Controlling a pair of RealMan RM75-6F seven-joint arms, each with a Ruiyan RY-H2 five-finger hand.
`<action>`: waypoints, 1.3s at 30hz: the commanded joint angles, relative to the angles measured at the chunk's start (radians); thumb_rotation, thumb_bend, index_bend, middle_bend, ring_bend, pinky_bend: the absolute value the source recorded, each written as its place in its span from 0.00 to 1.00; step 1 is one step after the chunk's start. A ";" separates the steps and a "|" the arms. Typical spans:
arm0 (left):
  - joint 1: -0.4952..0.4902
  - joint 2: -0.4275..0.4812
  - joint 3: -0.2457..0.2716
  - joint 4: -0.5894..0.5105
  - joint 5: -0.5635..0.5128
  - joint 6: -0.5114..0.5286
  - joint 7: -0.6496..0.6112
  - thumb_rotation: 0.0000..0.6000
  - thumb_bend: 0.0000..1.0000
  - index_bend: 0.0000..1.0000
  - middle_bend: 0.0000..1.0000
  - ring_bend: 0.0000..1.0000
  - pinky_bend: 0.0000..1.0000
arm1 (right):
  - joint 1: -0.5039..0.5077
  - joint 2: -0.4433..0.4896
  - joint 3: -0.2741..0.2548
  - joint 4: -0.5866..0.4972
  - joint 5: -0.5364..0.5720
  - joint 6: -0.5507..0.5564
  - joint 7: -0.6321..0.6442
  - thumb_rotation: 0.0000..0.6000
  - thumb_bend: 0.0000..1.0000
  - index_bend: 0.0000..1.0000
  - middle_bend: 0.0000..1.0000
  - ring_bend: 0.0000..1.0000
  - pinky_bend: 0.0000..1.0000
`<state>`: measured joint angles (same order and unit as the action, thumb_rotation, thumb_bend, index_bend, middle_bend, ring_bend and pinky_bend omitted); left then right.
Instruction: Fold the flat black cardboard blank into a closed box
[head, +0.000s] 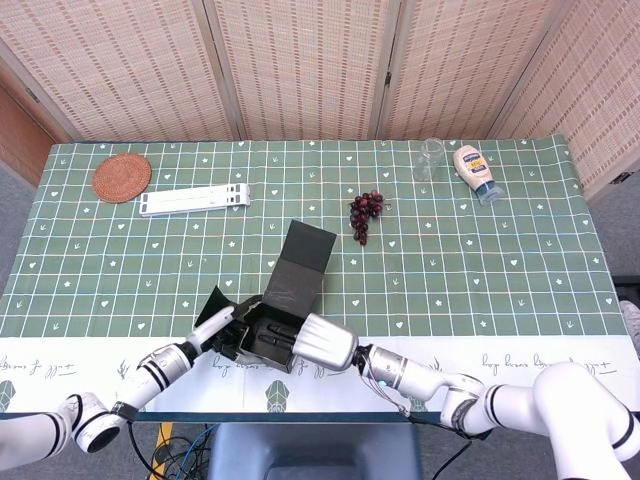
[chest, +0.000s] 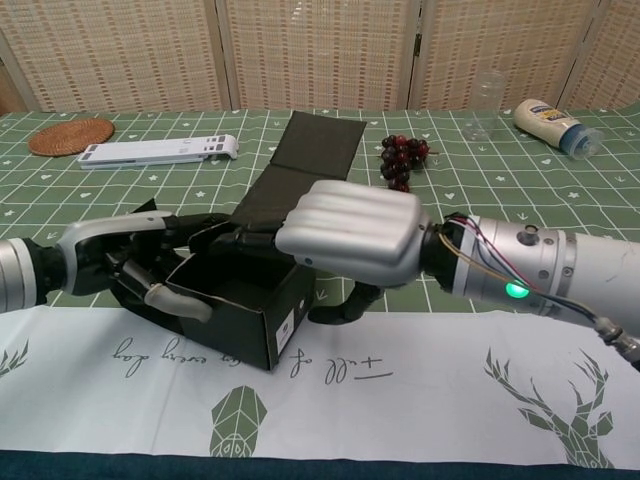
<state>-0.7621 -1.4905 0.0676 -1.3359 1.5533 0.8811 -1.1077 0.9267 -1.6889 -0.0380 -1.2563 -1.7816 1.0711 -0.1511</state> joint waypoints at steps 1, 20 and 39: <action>0.010 0.015 -0.005 -0.019 -0.011 0.008 0.026 1.00 0.14 0.04 0.02 0.66 0.90 | -0.024 0.039 0.010 -0.051 0.031 0.008 0.001 1.00 0.30 0.04 0.15 0.79 1.00; 0.082 0.119 -0.034 -0.130 -0.058 0.073 0.172 1.00 0.14 0.04 0.02 0.66 0.91 | -0.101 0.262 0.015 -0.294 0.238 -0.128 0.000 1.00 0.27 0.04 0.22 0.79 1.00; 0.146 0.202 -0.044 -0.188 -0.041 0.136 0.162 1.00 0.14 0.04 0.02 0.66 0.91 | 0.059 0.128 0.188 -0.135 0.404 -0.341 -0.058 1.00 0.27 0.04 0.23 0.79 1.00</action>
<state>-0.6167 -1.2893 0.0244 -1.5225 1.5117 1.0160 -0.9446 0.9725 -1.5476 0.1374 -1.4032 -1.3904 0.7434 -0.2060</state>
